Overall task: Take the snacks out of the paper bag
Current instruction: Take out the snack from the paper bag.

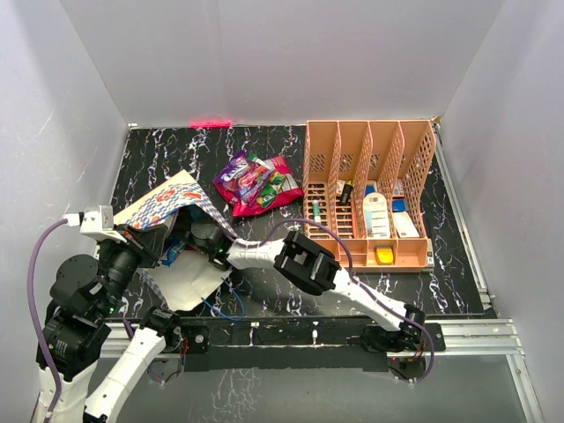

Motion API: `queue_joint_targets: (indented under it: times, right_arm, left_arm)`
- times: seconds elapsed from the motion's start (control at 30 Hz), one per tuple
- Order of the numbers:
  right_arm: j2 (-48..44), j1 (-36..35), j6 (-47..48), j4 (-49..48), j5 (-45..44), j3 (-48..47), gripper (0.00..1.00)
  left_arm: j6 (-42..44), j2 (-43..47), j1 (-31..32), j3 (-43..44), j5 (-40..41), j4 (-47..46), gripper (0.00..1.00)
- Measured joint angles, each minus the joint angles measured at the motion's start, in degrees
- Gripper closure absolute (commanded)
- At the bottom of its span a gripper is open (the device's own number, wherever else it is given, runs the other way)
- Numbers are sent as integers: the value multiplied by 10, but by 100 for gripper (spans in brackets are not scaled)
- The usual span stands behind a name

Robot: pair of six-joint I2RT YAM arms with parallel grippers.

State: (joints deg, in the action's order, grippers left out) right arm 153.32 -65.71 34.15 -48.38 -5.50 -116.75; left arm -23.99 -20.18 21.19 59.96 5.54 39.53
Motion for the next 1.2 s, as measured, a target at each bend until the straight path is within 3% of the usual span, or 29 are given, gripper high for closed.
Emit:
queue_joint_targets:
  times: [0.07, 0.33, 0.47, 0.63, 1.0, 1.2]
  right_arm:
    - [13, 4, -15, 7, -8, -19, 34]
    - [16, 16, -74, 25, -9, -20, 74]
    - [14, 16, -86, 27, -12, -11, 87]
    - [-34, 14, -95, 27, -13, 58, 93]
    - [-157, -12, -128, 19, -39, 235, 93]
    - [-190, -21, -153, 0, -30, 287, 93]
  left_arm:
    - [0, 0, 0, 0, 0, 0, 100]
    - [0, 1, 0, 0, 9, 12, 100]
    - [-1, 1, 0, 0, 21, 14, 100]
    - [-10, 1, 0, 0, 44, 19, 100]
    - [-37, 0, 0, 5, 88, 26, 100]
    - [-48, 1, 0, -1, 83, 18, 100]
